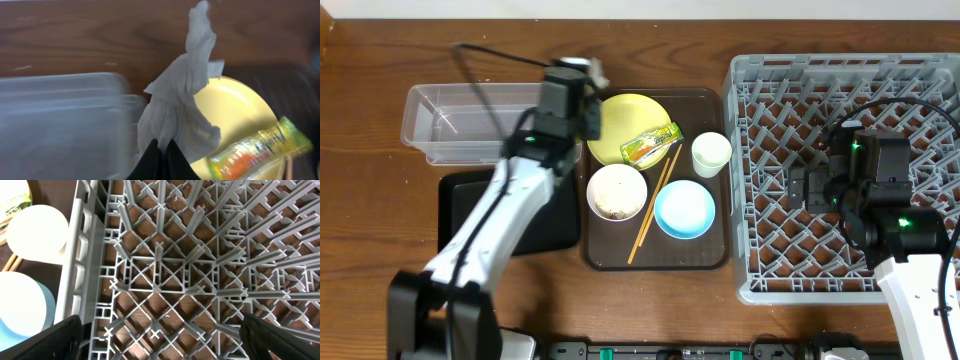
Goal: Sort waste into correct bins and load items into the dishwasher rack
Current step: 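Carry the tissue over the clear plastic bin and release it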
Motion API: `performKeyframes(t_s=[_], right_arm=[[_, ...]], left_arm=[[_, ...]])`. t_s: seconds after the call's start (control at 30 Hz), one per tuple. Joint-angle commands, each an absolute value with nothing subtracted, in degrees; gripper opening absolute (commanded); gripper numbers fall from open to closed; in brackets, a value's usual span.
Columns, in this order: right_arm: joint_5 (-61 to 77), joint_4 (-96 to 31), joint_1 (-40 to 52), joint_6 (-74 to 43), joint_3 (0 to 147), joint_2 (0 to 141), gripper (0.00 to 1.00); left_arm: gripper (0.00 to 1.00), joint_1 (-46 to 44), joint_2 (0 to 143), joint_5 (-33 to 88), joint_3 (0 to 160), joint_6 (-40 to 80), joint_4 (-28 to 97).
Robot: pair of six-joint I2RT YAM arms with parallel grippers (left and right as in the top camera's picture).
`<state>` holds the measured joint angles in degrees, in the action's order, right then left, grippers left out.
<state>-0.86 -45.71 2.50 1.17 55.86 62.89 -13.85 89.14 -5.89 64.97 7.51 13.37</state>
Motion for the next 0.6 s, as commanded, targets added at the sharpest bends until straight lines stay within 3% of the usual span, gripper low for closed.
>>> performKeyframes(t_s=[0.0, 0.23, 0.33, 0.57], right_arm=[[-0.6, -45.9, 1.9, 1.8, 57.2, 62.6, 0.99], [-0.6, -45.9, 1.9, 1.8, 57.2, 62.6, 0.99], [-0.6, -45.9, 1.9, 1.8, 57.2, 62.6, 0.99], [-0.6, -45.9, 1.9, 1.8, 57.2, 62.6, 0.99]], left_arm=[[0.06, -9.0, 88.3, -13.1, 66.1, 18.7, 15.6], [0.09, -2.3, 91.7, -12.8, 65.6, 32.3, 20.4], [0.39, -1.9, 92.0, -12.4, 65.6, 31.7, 20.0], [0.59, -4.6, 89.7, 4.8, 65.6, 14.5, 12.6]])
